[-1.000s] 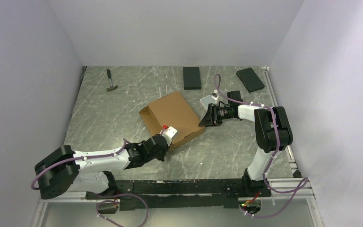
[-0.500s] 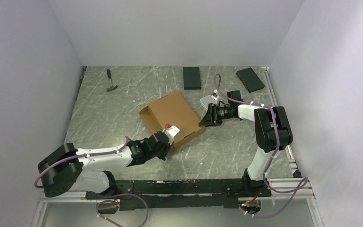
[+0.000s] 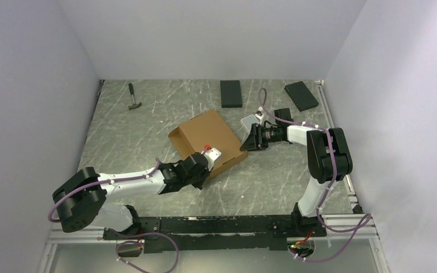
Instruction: Fold the paper box
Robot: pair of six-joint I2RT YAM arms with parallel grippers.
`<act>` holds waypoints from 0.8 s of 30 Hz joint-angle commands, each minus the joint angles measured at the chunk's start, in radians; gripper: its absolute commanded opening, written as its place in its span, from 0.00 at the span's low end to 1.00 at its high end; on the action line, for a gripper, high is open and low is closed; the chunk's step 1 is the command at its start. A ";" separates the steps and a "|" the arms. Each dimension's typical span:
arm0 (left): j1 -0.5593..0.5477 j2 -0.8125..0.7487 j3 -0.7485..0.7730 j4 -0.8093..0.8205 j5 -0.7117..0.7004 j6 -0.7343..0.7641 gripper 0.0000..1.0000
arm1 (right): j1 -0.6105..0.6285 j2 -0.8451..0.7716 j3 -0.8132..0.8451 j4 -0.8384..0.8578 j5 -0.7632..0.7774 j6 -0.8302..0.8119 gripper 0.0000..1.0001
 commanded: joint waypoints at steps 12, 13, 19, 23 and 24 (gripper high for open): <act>0.053 -0.235 -0.037 0.048 0.031 -0.145 0.42 | 0.003 0.029 0.011 -0.008 0.120 -0.066 0.47; 0.055 -0.262 -0.044 0.039 0.029 -0.163 0.46 | 0.003 0.029 0.011 -0.009 0.121 -0.067 0.47; 0.136 -0.477 -0.131 -0.082 -0.040 -0.413 0.77 | 0.003 0.030 0.011 -0.010 0.123 -0.067 0.48; 0.227 -0.598 -0.211 -0.152 0.044 -0.636 0.72 | 0.003 0.034 0.011 -0.008 0.123 -0.067 0.48; 0.234 -0.623 -0.234 -0.179 0.046 -0.704 0.56 | 0.003 0.035 0.011 -0.009 0.121 -0.067 0.48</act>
